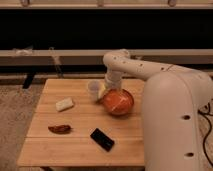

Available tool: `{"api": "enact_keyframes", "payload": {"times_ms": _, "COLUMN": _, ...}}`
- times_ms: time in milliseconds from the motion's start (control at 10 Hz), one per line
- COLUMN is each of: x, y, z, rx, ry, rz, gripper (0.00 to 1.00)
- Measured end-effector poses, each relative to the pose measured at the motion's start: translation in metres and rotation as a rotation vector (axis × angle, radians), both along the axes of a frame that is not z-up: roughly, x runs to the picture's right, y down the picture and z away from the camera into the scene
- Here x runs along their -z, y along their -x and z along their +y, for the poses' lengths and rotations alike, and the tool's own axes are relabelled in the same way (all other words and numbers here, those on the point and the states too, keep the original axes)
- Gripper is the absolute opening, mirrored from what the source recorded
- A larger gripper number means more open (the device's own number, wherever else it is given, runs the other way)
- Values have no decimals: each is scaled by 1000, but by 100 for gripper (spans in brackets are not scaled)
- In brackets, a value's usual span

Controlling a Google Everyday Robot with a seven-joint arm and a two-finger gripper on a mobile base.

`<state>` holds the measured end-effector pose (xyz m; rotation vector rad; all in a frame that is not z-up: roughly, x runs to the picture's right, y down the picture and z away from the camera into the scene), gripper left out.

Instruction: Drag the pepper across the table

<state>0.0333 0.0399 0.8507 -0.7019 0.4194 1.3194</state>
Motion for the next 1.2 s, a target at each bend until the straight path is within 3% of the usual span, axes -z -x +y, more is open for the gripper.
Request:
{"api": "enact_keyframes", "payload": {"times_ms": 200, "x": 0, "y": 0, "z": 0, "rx": 1, "ry": -2, "rz": 0, "gripper": 80}}
{"api": "enact_keyframes", "payload": {"times_ms": 500, "x": 14, "y": 15, "z": 5, "rx": 70, "ry": -18, "rz": -71, "gripper": 80}}
{"api": "enact_keyframes", "payload": {"times_ms": 1200, "x": 114, "y": 119, "z": 95, "rx": 328, "ry": -66, "rz": -347, "gripper": 80}}
